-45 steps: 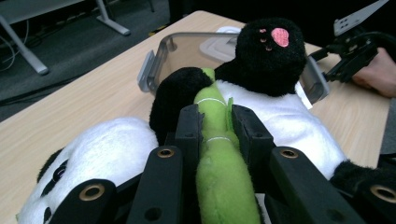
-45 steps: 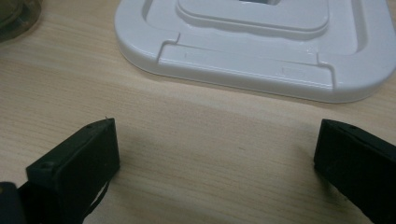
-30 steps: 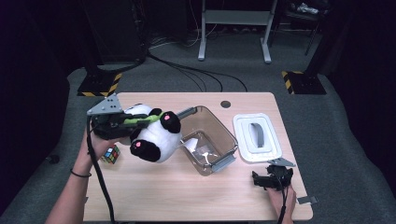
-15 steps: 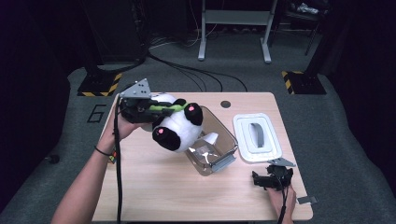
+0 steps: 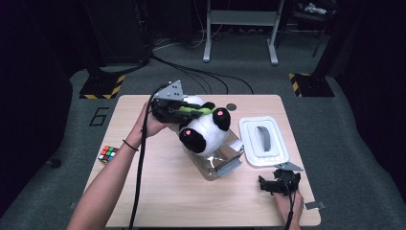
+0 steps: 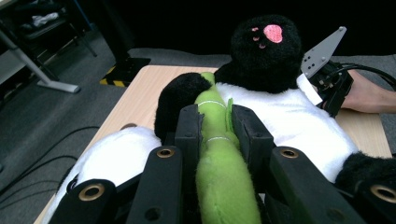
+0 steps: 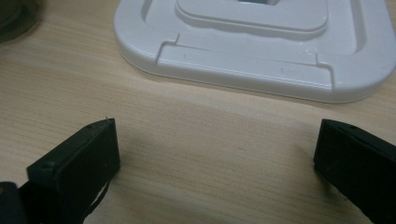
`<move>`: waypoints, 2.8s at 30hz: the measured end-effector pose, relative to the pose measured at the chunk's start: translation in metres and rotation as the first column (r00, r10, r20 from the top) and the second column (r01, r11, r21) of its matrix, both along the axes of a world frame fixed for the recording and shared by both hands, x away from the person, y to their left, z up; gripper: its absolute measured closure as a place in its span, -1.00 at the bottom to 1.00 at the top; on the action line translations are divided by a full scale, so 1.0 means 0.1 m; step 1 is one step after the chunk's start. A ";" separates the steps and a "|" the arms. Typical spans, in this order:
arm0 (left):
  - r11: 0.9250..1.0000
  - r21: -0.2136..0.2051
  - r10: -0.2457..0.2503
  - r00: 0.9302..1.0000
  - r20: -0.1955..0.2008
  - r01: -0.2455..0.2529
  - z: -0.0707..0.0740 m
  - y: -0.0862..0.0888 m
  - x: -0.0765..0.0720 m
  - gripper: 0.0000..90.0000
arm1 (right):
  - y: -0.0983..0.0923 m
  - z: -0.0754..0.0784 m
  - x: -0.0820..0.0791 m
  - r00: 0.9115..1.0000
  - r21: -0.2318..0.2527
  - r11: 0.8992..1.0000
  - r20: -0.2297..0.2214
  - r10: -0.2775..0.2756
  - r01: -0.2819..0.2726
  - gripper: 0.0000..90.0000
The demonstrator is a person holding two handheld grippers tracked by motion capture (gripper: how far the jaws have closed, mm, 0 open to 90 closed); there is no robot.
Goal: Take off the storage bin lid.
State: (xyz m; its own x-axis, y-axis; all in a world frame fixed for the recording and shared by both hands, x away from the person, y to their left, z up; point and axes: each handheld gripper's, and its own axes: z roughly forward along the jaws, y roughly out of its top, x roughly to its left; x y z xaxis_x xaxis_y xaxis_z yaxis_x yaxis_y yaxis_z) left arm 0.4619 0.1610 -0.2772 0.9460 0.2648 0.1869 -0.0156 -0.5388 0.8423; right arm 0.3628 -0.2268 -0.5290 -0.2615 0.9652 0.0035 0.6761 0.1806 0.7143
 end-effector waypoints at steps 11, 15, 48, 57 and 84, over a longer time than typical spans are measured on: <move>0.995 0.066 -0.074 0.997 0.000 0.074 -0.25 -0.25 0.12 0.64 | 0.00 0.00 0.00 1.000 0.003 1.000 0.000 -0.003 0.003 -1.00; 0.990 0.099 -0.098 0.995 0.010 0.097 -0.30 -0.31 0.13 0.64 | 0.00 0.00 0.00 1.000 0.003 1.000 0.001 -0.003 0.003 -1.00; 0.983 0.028 0.185 0.977 -0.110 -0.183 -0.58 -0.08 0.10 -0.61 | 0.01 0.00 0.00 1.000 0.005 1.000 0.001 -0.005 0.005 -1.00; 0.971 0.053 0.238 0.951 -0.198 -0.232 -0.94 -0.13 0.19 -0.67 | 0.01 0.00 0.00 1.000 0.004 1.000 0.002 -0.005 0.005 -1.00; 0.967 0.104 0.251 0.938 -0.240 -0.232 -0.89 -0.26 -0.29 -0.83 | 0.01 0.00 0.00 1.000 0.004 1.000 0.002 -0.005 0.005 -1.00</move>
State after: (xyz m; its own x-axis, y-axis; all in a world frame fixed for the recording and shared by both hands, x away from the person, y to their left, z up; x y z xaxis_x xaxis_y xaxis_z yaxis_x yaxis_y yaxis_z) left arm 0.4327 0.1352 -0.3664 0.8741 0.4854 -0.0192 0.3277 -0.5601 0.7608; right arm 0.3628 -0.2260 -0.5291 -0.2565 0.9665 0.0066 0.6758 0.1745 0.7161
